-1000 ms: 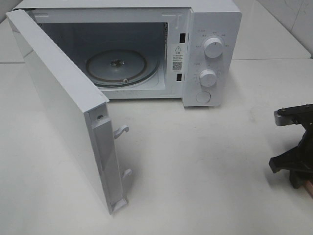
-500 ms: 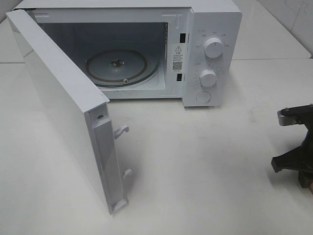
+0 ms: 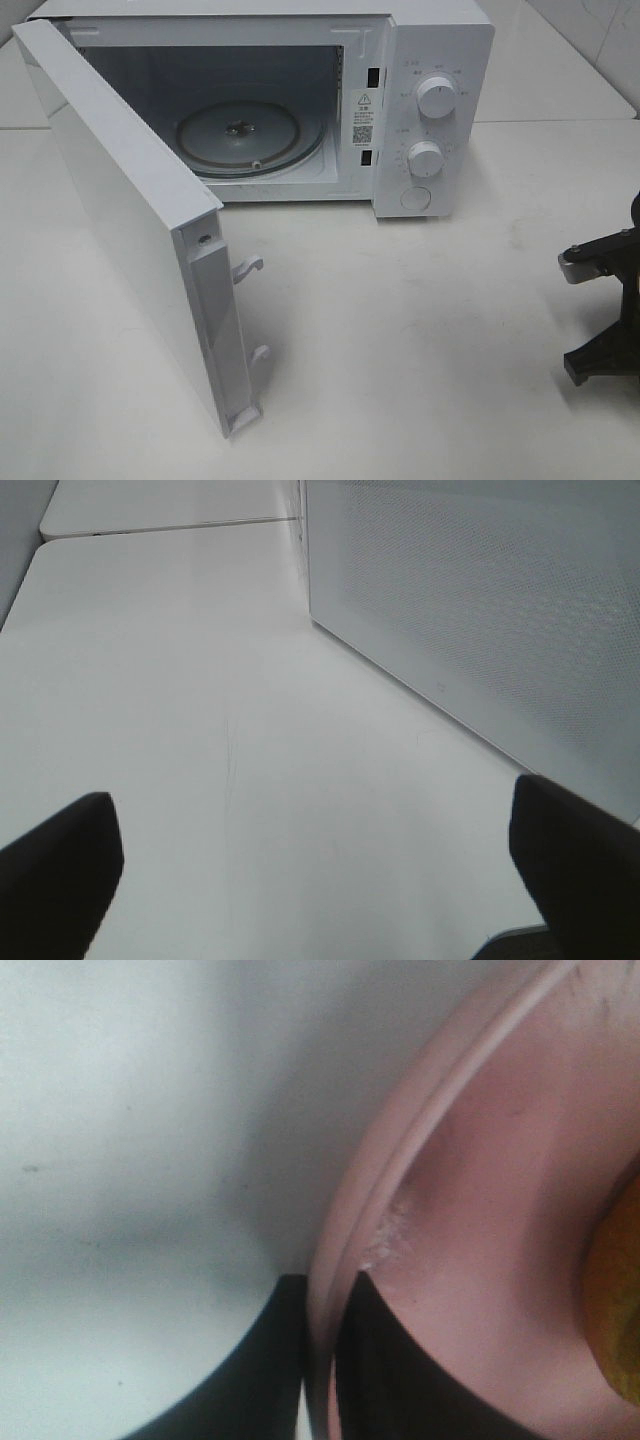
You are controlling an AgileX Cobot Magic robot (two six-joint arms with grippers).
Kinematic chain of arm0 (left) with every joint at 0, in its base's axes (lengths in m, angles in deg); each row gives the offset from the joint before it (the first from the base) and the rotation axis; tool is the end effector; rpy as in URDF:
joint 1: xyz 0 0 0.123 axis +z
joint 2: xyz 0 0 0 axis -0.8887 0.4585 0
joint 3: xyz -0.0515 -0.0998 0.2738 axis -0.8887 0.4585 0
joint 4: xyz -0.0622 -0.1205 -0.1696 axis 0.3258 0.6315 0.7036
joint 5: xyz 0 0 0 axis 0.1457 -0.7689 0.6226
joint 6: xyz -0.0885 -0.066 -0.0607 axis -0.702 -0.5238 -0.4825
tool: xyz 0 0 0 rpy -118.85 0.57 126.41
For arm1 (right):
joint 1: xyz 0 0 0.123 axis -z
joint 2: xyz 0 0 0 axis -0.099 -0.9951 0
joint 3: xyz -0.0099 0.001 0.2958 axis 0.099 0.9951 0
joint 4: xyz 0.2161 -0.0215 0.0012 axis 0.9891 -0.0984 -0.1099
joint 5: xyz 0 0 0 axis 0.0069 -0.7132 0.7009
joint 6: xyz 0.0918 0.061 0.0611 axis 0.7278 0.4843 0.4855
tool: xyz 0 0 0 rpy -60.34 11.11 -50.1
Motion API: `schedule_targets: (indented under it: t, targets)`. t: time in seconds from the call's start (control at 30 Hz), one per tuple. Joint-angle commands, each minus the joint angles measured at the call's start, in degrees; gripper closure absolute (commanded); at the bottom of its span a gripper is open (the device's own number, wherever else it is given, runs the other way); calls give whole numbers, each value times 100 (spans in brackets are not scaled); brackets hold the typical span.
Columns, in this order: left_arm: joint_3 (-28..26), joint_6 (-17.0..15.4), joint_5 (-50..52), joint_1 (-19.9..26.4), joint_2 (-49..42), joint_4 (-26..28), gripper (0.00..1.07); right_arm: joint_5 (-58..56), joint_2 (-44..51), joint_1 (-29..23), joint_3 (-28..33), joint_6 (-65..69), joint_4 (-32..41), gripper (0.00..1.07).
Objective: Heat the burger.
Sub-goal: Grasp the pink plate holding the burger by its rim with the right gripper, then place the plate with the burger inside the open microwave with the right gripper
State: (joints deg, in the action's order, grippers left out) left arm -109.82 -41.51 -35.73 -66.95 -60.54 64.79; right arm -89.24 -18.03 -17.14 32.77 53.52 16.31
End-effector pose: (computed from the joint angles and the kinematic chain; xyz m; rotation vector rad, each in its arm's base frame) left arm -0.0195 -0.0056 0.2480 0.1478 2.0295 -0.0796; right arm 0.2208 0.0074 0.1193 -0.1452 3.0777 -0.4566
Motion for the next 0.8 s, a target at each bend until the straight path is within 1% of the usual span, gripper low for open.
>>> schedule_targets:
  t: [0.03, 0.13, 0.17, 0.3, 0.4, 0.47, 0.8]
  targets:
    - [17, 6, 52, -17, -23, 17, 9, -384, 138, -241, 6, 430, -447, 107]
    - [17, 6, 52, -17, -23, 17, 9, -481, 195, -298, 6, 521, -533, 107]
    - [17, 6, 52, -17, -23, 17, 9, -756, 315, -384, 6, 665, -705, 107]
    - [17, 6, 52, -17, -23, 17, 9, -1186, 602, -584, 6, 693, -905, 107]
    - [17, 6, 52, -17, -23, 17, 9, -1226, 676, -636, 6, 716, -934, 107]
    - [17, 6, 52, -17, -23, 17, 9, -1490, 865, -819, 6, 751, -1003, 107]
    - [17, 6, 52, -17, -23, 17, 9, -2045, 1381, -1243, 6, 751, -1054, 107]
